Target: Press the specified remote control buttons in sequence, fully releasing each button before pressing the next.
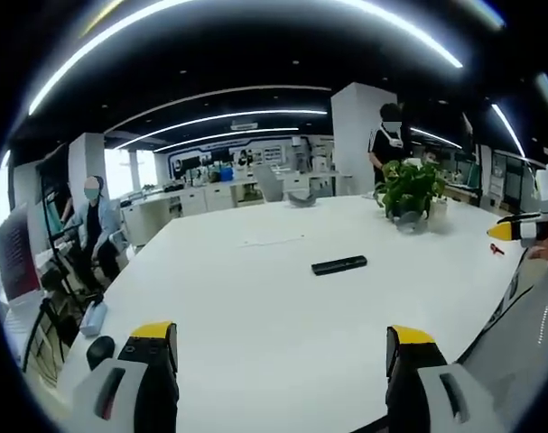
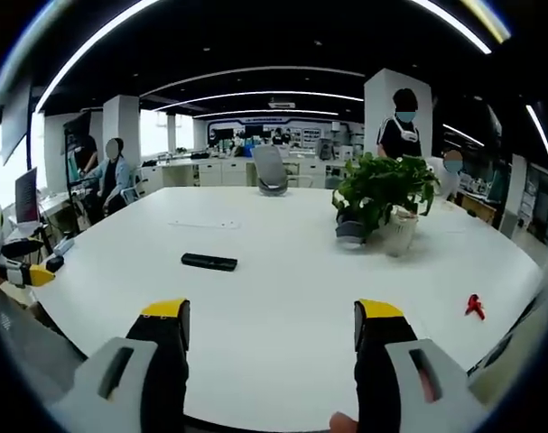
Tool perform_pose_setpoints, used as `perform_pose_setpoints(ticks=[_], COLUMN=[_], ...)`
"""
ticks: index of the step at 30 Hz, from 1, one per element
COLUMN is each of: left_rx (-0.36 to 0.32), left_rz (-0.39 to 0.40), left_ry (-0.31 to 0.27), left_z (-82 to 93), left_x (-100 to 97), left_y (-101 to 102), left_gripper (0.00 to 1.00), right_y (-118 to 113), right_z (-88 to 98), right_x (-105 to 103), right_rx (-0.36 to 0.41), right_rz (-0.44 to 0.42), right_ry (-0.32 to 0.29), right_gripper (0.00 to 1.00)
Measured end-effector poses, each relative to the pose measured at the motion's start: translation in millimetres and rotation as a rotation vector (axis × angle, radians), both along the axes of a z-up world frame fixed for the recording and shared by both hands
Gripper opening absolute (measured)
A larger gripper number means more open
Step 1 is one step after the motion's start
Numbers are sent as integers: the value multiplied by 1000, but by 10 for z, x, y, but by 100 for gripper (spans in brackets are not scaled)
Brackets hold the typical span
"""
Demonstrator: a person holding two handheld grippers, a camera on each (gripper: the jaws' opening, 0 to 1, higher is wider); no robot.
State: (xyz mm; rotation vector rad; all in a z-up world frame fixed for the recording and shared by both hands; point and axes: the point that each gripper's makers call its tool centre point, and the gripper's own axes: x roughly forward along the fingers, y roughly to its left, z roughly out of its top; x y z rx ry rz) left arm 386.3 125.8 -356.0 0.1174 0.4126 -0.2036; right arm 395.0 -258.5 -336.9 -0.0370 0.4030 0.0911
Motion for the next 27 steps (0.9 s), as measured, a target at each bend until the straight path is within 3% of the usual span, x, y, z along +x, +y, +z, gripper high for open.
perform_pose_setpoints(ticks=[13,27], left_rx=[-1,-10], left_rz=[-22,-17], left_ry=[4,1], left_z=[-37,-50], left_x=[18,36], left_y=[5,38], left_gripper=[100,100], right_y=[-16,-33], right_z=[31,89], right_x=[-7,3], right_rx=[9,14], right_rz=[-15,-34], right_ry=[-14,-44], right_gripper=[77,92])
